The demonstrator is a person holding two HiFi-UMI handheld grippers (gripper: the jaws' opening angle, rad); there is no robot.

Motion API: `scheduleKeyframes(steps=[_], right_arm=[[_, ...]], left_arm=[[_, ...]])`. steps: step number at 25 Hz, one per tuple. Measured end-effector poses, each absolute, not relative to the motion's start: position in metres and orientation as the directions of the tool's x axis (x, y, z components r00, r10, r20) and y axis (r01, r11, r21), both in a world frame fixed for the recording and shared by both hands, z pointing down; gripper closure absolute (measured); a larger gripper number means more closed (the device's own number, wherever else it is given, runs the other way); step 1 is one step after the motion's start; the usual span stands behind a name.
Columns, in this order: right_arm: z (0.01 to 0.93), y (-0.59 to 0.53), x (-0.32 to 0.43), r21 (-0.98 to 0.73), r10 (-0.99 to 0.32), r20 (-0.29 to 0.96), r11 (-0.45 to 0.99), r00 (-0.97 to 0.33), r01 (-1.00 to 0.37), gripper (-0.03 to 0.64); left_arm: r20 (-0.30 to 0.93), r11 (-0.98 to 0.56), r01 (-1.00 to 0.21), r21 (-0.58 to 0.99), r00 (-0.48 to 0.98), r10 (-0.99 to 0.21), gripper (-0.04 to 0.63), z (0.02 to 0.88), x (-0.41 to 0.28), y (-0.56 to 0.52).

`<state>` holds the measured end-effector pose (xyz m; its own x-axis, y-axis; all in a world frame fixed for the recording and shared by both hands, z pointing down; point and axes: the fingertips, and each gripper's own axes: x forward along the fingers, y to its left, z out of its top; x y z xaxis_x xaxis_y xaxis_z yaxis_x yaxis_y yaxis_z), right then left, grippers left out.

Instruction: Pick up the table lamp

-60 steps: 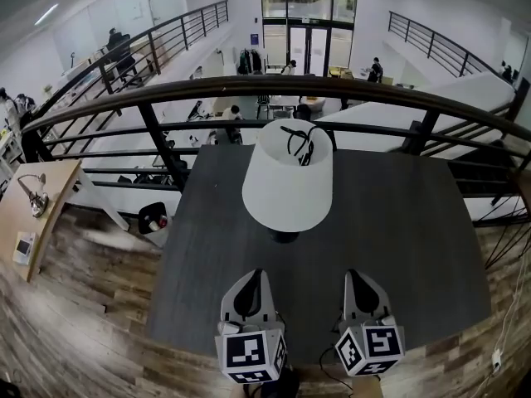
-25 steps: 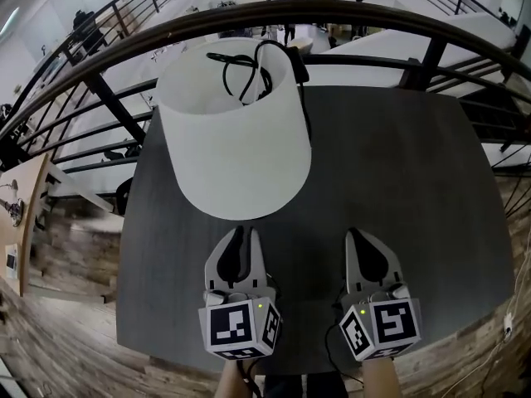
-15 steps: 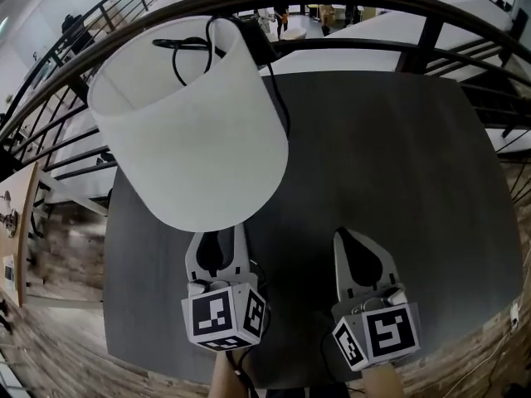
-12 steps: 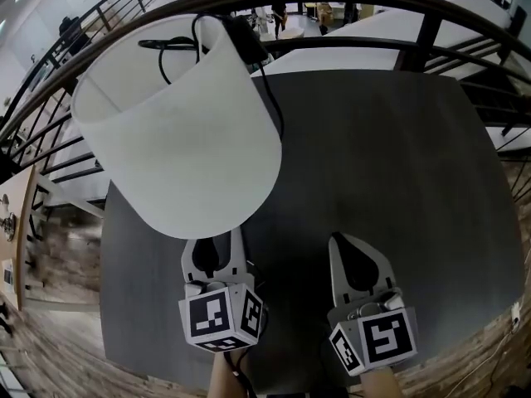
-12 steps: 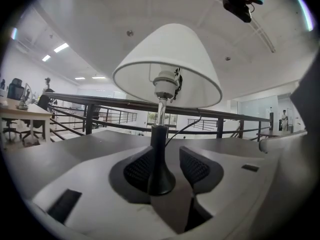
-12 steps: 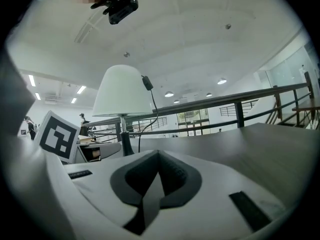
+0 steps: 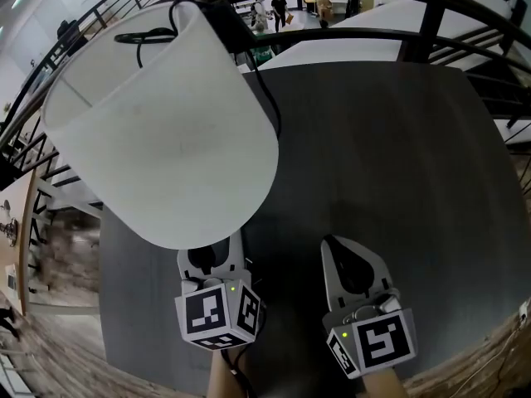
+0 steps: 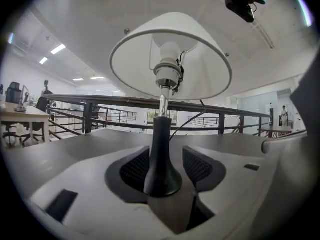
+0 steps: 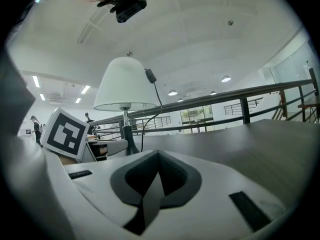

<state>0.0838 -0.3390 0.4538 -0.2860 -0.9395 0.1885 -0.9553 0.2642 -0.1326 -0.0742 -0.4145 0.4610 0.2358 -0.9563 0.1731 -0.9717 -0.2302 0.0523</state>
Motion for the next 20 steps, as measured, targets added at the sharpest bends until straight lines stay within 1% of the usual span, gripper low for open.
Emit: scheduleKeyframes(steps=[8, 15, 20], right_arm=[[0.46, -0.346, 0.083, -0.145, -0.939, 0.186, 0.264, -0.288, -0.954, 0.606], [0.464, -0.356, 0.081, -0.149, -0.939, 0.187, 0.263, -0.289, -0.953, 0.606], [0.464, -0.364, 0.085, -0.151, -0.942, 0.184, 0.256, -0.282, -0.955, 0.606]], left_arm=[[0.177, -0.232, -0.972, 0.046, 0.236, -0.955, 0.383, 0.468, -0.079, -0.425], [0.175, -0.245, -0.969, 0.034, 0.247, -0.953, 0.367, 0.467, -0.074, -0.434], [0.176, -0.249, -0.968, 0.023, 0.249, -0.952, 0.367, 0.468, -0.07, -0.439]])
